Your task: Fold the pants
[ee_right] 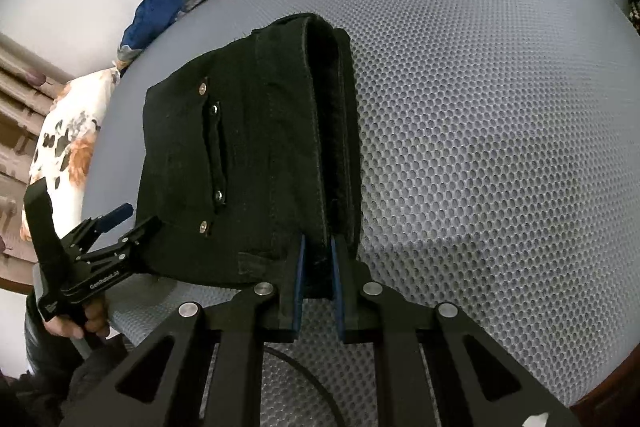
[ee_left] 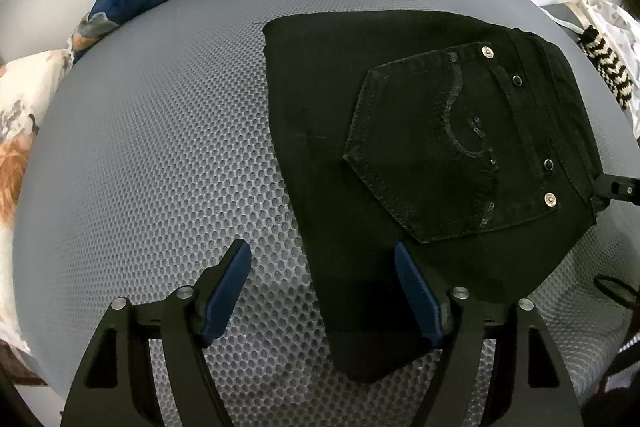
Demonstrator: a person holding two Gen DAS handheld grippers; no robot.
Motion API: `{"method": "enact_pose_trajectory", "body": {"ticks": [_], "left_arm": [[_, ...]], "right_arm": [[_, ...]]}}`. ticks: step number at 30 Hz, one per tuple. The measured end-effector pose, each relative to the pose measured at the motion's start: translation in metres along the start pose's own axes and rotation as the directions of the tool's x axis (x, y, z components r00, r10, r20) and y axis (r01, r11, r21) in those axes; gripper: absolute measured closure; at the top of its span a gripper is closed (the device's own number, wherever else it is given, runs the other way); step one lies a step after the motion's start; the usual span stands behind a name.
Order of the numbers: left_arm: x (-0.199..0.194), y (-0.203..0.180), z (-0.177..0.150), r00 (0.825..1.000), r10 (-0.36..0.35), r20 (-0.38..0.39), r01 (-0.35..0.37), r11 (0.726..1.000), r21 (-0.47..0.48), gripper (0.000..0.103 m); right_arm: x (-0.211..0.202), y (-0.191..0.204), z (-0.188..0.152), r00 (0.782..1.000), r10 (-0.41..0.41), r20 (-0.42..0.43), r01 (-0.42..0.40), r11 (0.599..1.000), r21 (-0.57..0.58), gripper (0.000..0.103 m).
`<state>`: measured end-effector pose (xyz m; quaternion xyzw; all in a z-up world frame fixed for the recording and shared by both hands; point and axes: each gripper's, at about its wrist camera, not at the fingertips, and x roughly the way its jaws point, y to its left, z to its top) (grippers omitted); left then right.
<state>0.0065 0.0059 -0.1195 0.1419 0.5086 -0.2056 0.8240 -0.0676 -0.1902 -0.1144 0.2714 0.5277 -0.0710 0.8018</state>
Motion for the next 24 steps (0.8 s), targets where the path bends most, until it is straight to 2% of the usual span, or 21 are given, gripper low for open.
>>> {"method": "enact_pose_trajectory", "body": {"ticks": [17,21,24], "left_arm": [[0.001,0.005,-0.002,1.000,-0.002,0.002,0.002,1.000,-0.023,0.023],[0.000,0.005,-0.002,1.000,0.001,0.005,-0.001,1.000,-0.021,0.023],[0.001,0.004,-0.002,1.000,0.002,0.007,-0.002,1.000,-0.020,0.023]], "right_arm": [[0.005,0.012,0.015,0.998,-0.047,-0.030,0.047,0.999,-0.021,0.086],[0.005,0.010,0.015,0.997,-0.070,-0.025,0.070,0.997,-0.013,0.076],[0.005,0.008,0.016,0.998,-0.064,-0.026,0.064,0.998,-0.002,0.073]]}}
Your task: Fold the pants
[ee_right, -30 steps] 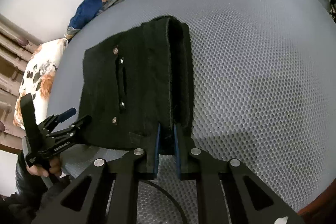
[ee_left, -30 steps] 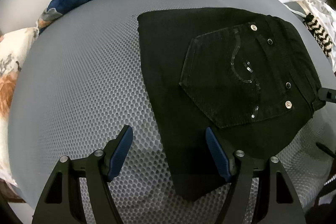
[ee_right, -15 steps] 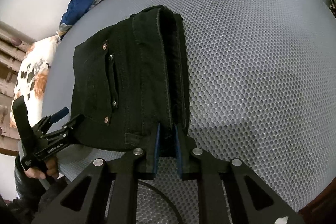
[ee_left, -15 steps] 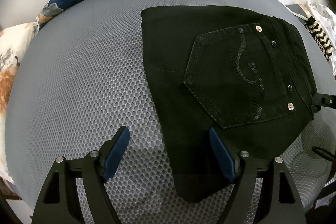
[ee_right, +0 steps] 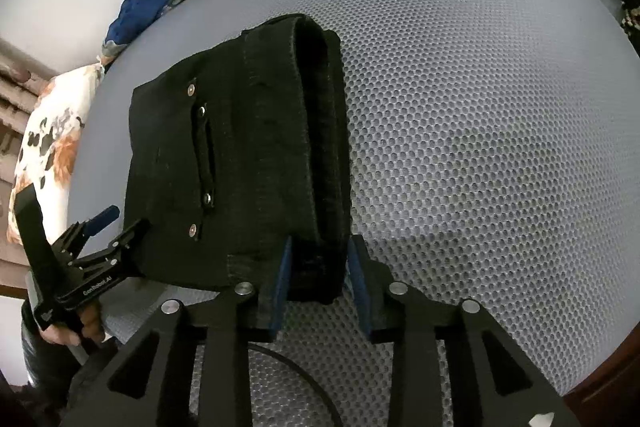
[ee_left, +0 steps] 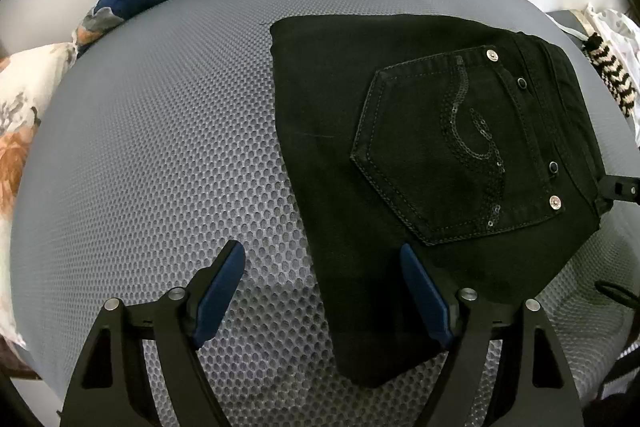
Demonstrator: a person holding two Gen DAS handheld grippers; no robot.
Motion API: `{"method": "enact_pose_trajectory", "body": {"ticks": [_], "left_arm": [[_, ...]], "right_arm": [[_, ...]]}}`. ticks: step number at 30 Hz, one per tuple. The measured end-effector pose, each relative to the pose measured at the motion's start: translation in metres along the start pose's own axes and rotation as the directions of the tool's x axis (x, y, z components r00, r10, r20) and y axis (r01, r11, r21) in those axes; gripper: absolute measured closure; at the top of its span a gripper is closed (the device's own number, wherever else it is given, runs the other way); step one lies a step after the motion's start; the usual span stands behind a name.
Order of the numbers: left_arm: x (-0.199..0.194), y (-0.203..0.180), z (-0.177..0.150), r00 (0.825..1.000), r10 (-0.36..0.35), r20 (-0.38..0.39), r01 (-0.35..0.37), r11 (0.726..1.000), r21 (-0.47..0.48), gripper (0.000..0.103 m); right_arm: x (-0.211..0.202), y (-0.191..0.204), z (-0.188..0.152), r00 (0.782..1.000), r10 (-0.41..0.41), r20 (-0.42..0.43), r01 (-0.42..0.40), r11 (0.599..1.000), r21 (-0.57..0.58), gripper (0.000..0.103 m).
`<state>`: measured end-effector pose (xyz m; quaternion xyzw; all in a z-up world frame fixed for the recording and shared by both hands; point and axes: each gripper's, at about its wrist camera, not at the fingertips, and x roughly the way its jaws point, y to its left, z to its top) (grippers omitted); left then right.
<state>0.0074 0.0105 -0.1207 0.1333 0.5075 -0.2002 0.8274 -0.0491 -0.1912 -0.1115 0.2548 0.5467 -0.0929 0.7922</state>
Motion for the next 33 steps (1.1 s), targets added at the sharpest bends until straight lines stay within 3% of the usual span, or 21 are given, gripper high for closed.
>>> {"method": "enact_pose_trajectory", "body": {"ticks": [15,27,31,33], "left_arm": [[-0.015,-0.003,0.004,0.998,0.016,0.056,-0.018,0.999,0.030,0.023],[-0.021,0.009,0.018,0.996,0.036,0.081,-0.038,0.999,0.021,0.023],[-0.018,0.014,0.022,0.998,0.012,0.068,-0.012,1.000,0.000,0.023],[-0.015,0.017,0.024,0.998,-0.011,0.059,0.012,1.000,-0.019,0.023]], "right_arm": [[-0.010,-0.005,0.014,0.999,0.042,0.028,-0.042,0.999,-0.010,0.051],[0.007,0.001,0.030,0.998,0.064,0.017,-0.064,0.998,-0.029,0.049],[0.016,-0.003,0.030,0.996,0.086,0.007,-0.086,0.996,-0.017,0.049],[0.018,-0.007,0.031,0.996,0.090,-0.001,-0.090,0.996,0.000,0.043]]}}
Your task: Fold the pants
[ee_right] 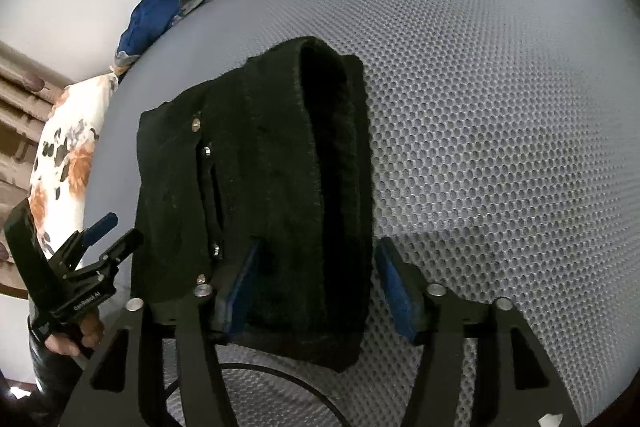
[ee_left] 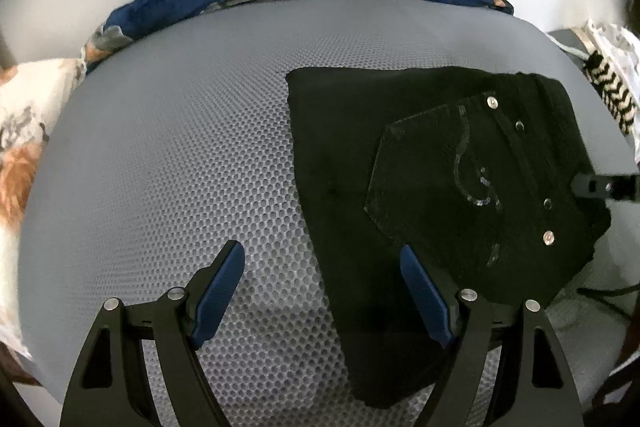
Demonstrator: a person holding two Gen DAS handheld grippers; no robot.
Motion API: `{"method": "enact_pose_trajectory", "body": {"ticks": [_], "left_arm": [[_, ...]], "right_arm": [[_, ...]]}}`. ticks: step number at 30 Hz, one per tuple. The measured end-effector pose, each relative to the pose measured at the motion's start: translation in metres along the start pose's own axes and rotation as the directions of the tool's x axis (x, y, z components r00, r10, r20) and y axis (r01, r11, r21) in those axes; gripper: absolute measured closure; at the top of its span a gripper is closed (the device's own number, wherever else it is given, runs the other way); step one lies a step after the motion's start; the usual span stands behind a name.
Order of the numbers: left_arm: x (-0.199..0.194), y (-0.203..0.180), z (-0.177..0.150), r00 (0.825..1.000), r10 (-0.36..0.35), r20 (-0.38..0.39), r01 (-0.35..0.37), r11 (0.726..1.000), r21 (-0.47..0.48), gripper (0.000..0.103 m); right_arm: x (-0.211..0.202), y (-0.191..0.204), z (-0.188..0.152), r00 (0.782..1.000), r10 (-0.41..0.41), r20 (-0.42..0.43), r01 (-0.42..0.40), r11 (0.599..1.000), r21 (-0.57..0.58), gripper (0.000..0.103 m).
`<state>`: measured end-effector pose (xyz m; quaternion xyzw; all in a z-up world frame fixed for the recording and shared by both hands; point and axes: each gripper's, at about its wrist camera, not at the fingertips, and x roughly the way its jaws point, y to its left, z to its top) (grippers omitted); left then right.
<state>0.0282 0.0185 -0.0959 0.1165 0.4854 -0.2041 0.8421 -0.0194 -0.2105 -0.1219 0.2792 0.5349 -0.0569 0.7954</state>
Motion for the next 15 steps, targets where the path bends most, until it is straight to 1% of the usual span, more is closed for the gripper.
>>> {"method": "enact_pose_trajectory", "body": {"ticks": [4,6,9,11,15], "left_arm": [[0.005,0.006,0.003,1.000,-0.015,-0.013,0.015,1.000,-0.022,0.023],[0.008,0.011,0.005,0.999,-0.034,-0.021,0.033,0.999,-0.040,0.023],[0.013,0.021,0.007,0.993,-0.108,-0.048,0.104,0.990,-0.092,0.023],[0.018,0.028,0.008,0.983,-0.166,-0.073,0.155,0.979,-0.136,0.023],[0.027,0.038,0.007,0.965,-0.242,-0.102,0.218,0.954,-0.207,0.023]], "right_arm": [[0.004,-0.011,0.001,0.999,0.049,-0.014,-0.048,0.999,0.016,0.042],[0.005,-0.016,0.002,0.997,0.080,-0.021,-0.080,0.997,0.022,0.042],[0.008,-0.026,0.003,0.988,0.148,-0.039,-0.146,0.989,0.036,0.042],[0.010,-0.033,0.004,0.979,0.196,-0.049,-0.194,0.980,0.048,0.042],[0.012,-0.042,0.005,0.960,0.272,-0.066,-0.269,0.962,0.056,0.042]]}}
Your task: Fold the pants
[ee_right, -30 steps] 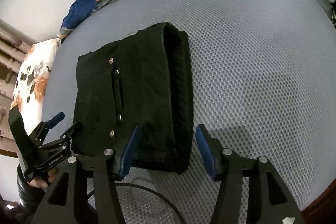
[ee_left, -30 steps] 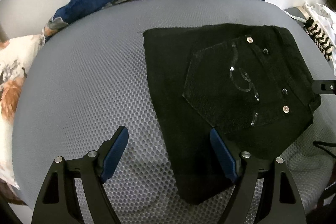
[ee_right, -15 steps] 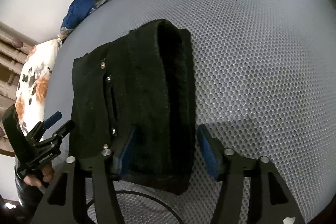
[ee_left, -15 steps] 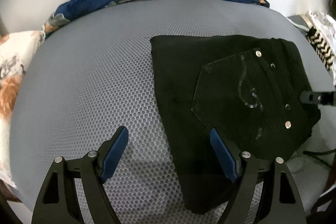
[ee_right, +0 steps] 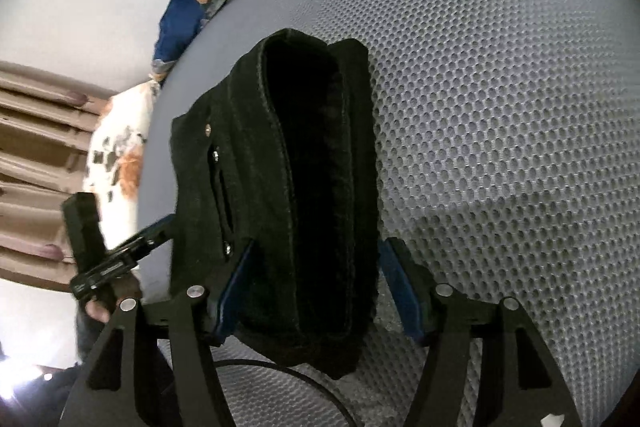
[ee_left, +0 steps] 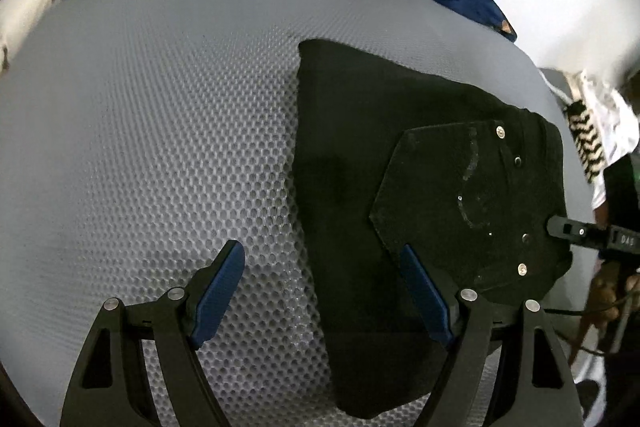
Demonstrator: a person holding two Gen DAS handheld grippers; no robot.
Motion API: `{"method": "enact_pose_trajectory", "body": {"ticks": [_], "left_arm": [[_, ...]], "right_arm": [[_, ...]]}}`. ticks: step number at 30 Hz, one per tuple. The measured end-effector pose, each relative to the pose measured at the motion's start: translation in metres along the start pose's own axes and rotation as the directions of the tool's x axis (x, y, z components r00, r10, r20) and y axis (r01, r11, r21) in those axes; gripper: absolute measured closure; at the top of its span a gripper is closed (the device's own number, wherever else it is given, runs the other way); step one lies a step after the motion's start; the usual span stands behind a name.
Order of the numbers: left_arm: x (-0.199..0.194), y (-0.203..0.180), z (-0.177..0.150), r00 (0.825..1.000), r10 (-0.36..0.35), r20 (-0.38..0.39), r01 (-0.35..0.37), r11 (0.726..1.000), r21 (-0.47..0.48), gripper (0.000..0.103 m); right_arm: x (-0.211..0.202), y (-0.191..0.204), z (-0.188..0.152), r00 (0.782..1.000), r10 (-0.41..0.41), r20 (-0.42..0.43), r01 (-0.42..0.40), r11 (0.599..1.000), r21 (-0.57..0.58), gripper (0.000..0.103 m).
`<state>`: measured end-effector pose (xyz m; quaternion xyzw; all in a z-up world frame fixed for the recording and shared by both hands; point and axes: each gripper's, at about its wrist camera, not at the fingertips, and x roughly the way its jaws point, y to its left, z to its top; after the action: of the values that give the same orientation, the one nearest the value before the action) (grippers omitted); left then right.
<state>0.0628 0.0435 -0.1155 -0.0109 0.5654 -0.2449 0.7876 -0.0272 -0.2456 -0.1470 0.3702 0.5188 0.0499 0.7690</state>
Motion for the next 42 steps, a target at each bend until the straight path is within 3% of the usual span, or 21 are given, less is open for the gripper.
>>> {"method": "enact_pose_trajectory", "body": {"ticks": [4,11,19,27,29,31,32,36,38,42], "left_arm": [[0.005,0.012,0.000,0.991,-0.130,-0.035,0.127,0.988,-0.083,0.023],[0.007,0.020,0.003,0.968,-0.245,-0.049,0.237,0.963,-0.129,0.023],[0.018,0.009,0.013,0.944,-0.328,-0.038,0.321,0.938,-0.131,0.023],[0.030,-0.007,0.026,0.923,-0.385,0.011,0.382,0.910,-0.163,0.023],[0.030,-0.008,0.028,0.926,-0.375,0.027,0.374,0.912,-0.169,0.024],[0.027,-0.011,0.030,0.956,-0.288,0.052,0.292,0.946,-0.140,0.048],[0.027,-0.014,0.030,0.969,-0.241,0.055,0.246,0.962,-0.120,0.052],[0.020,-0.019,0.033,0.977,-0.203,0.064,0.209,0.972,-0.109,0.079],[0.012,-0.021,0.033,0.978,-0.195,0.071,0.202,0.975,-0.095,0.083],[-0.003,-0.032,0.039,0.987,-0.121,0.105,0.122,0.992,-0.004,0.086]], "right_arm": [[-0.001,-0.013,0.004,0.995,0.089,-0.037,-0.089,0.996,0.018,0.041],[-0.002,-0.031,0.012,0.980,0.198,-0.029,-0.194,0.976,0.099,0.045],[0.008,-0.031,0.028,0.965,0.258,-0.047,-0.253,0.963,0.090,0.052],[0.034,-0.011,0.039,0.955,0.293,-0.048,-0.290,0.955,0.058,0.065],[0.033,-0.008,0.038,0.966,0.258,-0.018,-0.257,0.965,0.051,0.072],[0.027,0.001,0.037,0.977,0.214,0.015,-0.215,0.977,0.020,0.075],[0.023,0.006,0.036,0.981,0.194,0.025,-0.194,0.981,0.004,0.077],[0.010,0.034,0.032,0.989,0.132,0.061,-0.129,0.990,-0.053,0.079],[0.006,0.049,0.032,0.991,0.110,0.073,-0.105,0.992,-0.065,0.079],[0.004,0.069,0.039,0.990,0.102,0.093,-0.094,0.992,-0.088,0.080]]}}
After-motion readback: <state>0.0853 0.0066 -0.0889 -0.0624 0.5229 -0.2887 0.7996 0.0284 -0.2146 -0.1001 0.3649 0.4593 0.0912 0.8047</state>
